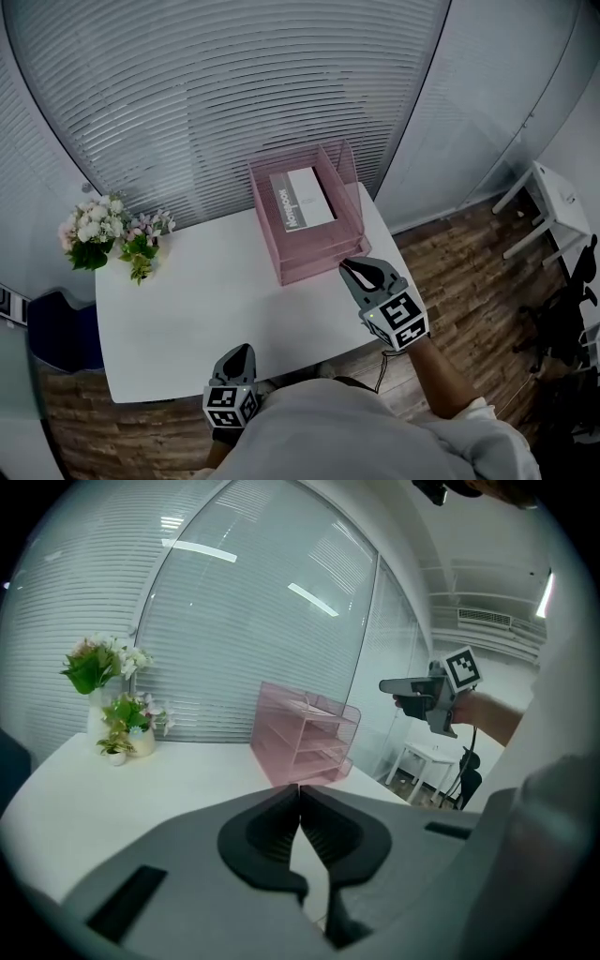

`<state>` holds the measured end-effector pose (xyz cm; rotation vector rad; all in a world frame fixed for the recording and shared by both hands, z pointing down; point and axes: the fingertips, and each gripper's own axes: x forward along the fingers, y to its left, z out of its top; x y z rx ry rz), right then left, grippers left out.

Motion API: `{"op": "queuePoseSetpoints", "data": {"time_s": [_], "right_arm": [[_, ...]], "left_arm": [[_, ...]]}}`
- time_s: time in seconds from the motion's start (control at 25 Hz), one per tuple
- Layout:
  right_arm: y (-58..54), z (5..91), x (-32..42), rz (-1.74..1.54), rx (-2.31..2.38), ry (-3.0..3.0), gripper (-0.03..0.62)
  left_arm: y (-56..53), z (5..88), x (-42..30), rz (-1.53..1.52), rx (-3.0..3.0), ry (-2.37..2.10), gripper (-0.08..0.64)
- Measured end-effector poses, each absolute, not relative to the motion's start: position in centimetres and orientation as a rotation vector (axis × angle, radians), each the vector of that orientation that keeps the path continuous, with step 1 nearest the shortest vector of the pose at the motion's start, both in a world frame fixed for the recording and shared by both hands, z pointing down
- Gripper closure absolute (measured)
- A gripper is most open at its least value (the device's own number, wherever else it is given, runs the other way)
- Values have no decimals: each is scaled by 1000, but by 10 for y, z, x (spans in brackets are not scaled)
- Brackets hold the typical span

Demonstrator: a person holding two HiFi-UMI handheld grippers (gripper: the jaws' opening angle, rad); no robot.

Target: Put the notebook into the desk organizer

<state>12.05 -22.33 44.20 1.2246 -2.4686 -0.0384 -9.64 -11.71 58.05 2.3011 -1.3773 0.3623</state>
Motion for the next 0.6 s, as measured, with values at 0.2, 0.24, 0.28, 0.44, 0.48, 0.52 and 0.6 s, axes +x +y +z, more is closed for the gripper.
{"op": "queuePoseSetpoints", "data": {"time_s": [0.2,0.24,0.28,0.44,0.48,0.52,0.6], "right_arm": [[-201,448,137,20,1301,-2483,575],[-197,449,141,34,1318,-2488,575],[-193,449,145,44,1335,-2494,576],[-177,450,157,62,1402,-2500,578],[-173,451,160,65,1417,-2499,578],[-169,451,163,70,1433,-2498,578],[-163,454,167,83,1455,-2499,578]], "left_arm": [[-121,576,-91,358,2307,-1381,551],[-121,577,-90,364,2306,-1379,550],[-121,578,-89,372,2305,-1375,550],[-122,580,-86,386,2304,-1370,550],[-122,581,-86,391,2302,-1368,551],[-122,581,-85,393,2302,-1366,551],[-123,580,-83,391,2306,-1365,551]]}}
